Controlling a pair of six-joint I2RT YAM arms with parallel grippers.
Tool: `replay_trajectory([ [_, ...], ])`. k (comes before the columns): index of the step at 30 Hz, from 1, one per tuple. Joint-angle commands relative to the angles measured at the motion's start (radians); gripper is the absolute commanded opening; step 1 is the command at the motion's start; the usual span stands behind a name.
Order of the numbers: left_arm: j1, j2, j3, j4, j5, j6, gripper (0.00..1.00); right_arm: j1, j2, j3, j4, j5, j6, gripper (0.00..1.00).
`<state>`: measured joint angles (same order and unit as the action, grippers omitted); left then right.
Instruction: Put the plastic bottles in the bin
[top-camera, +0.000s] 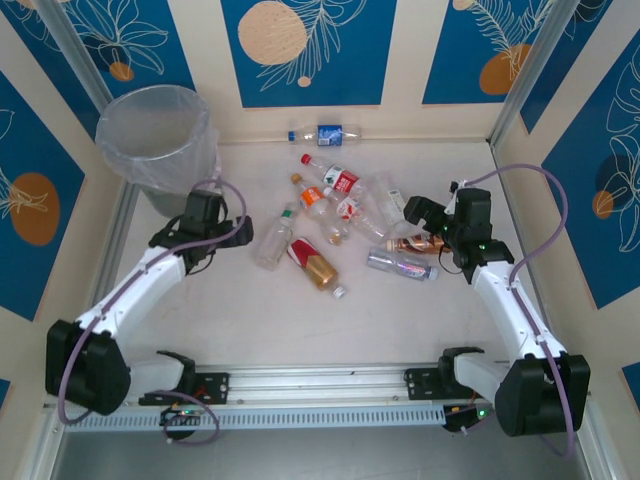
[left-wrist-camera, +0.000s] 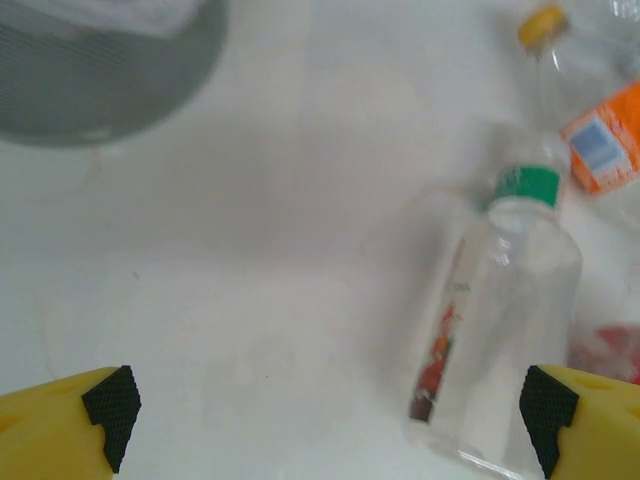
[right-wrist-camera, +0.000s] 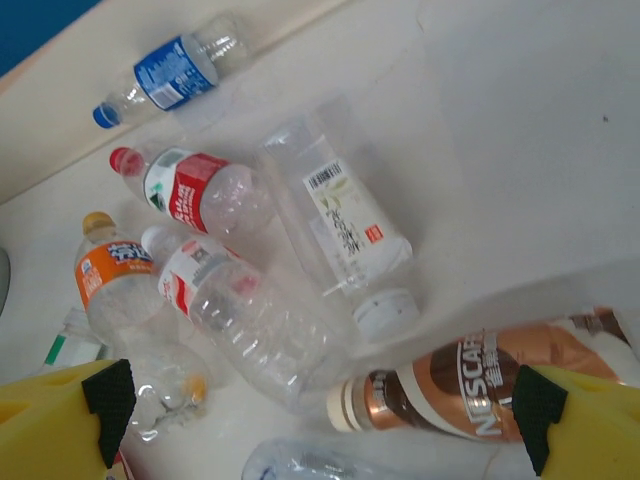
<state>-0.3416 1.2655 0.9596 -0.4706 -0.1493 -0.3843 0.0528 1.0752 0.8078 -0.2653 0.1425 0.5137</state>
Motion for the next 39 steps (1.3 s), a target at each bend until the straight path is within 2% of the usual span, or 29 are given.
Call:
replay_trajectory([
  [1,-0.041,0.058,0.091,-0.209,0.151,0.074,0.99,0.007,-0.011,0.027,-0.066,-0.009,0.04,0.99],
  [3,-0.067,0.107,0.145,-0.269,0.162,0.142,0.99,0.009,-0.004,0.028,-0.07,-0.006,0.04,0.99],
  [6,-0.112,0.188,0.227,-0.358,0.076,0.192,0.99,0.009,0.003,0.028,-0.075,-0.006,0.039,0.99],
  [10,-0.142,0.264,0.256,-0.331,0.074,0.185,0.99,0.014,0.014,0.03,-0.079,-0.001,0.04,0.99],
  [15,-0.176,0.359,0.31,-0.355,0.011,0.208,0.99,0.017,0.02,0.037,-0.087,0.003,0.027,0.99],
  [21,-0.178,0.434,0.359,-0.325,0.028,0.215,0.99,0.026,0.032,0.039,-0.091,0.008,0.03,0.99],
  [29,-0.177,0.653,0.591,-0.404,-0.011,0.209,0.99,0.044,0.039,0.047,-0.113,0.041,0.014,0.99],
  [39,-0.176,0.886,0.868,-0.503,-0.023,0.286,0.9,0.054,0.039,0.035,-0.133,0.046,0.009,0.99],
])
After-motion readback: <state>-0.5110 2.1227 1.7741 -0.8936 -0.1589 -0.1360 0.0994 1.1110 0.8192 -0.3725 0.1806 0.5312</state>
